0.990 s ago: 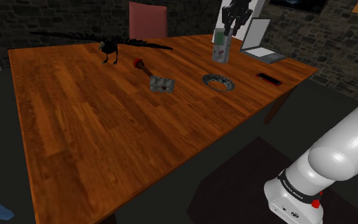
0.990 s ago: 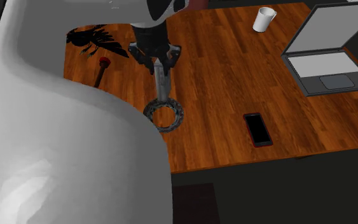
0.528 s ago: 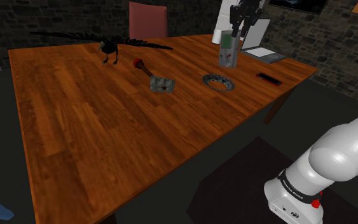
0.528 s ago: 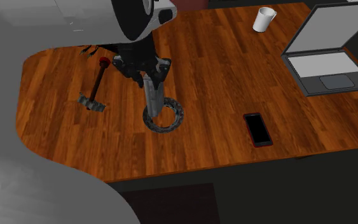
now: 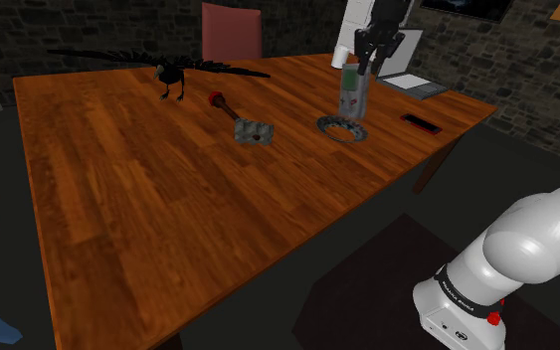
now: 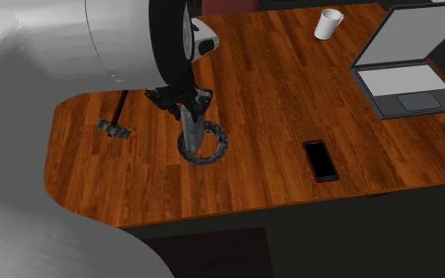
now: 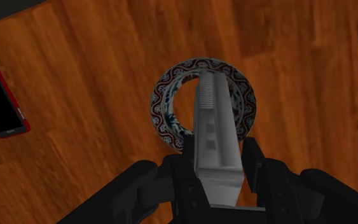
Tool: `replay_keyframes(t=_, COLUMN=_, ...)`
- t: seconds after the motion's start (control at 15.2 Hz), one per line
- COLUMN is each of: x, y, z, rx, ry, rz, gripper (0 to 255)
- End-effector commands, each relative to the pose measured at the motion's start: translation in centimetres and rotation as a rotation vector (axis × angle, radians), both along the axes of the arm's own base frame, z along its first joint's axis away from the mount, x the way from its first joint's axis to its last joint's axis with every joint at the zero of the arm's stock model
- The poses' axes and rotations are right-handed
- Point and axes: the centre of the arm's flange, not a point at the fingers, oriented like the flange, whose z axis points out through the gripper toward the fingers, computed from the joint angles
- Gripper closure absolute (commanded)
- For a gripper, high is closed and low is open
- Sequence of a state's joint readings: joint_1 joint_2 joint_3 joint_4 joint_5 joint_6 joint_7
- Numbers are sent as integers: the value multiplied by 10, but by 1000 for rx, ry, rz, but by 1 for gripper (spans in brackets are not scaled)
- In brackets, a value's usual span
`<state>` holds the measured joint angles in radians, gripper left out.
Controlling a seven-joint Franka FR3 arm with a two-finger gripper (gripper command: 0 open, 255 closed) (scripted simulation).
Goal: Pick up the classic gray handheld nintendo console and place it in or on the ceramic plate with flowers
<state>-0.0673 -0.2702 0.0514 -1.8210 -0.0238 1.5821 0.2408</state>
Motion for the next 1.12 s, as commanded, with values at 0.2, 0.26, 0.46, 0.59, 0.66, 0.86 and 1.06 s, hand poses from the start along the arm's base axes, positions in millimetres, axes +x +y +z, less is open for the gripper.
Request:
replay_keyframes(t=0.2, x=1, y=0, z=-27, rx=0, ry=-1, rz=0, gripper=255)
replay_keyframes(t=0.26, x=1, y=0, z=-32, rx=0, ry=-1, rz=0, gripper=255)
replay_keyframes(t=0.46, x=1, y=0, z=-48, rx=0, ry=-1, rz=0, gripper=255)
replay_keyframes(t=0.59, x=1, y=0, z=-59, rx=0, ry=-1, rz=0, gripper=255)
replay_keyframes(t=0.66, x=1, y=0, z=-64, rx=0, ry=-1, rz=0, gripper=255)
replay_keyframes(t=0.86, x=1, y=0, z=-71, rx=0, ry=-1, rz=0, gripper=255)
replay_keyframes(t=1.06, x=1, y=0, z=-71, rx=0, ry=-1, rz=0, gripper=255)
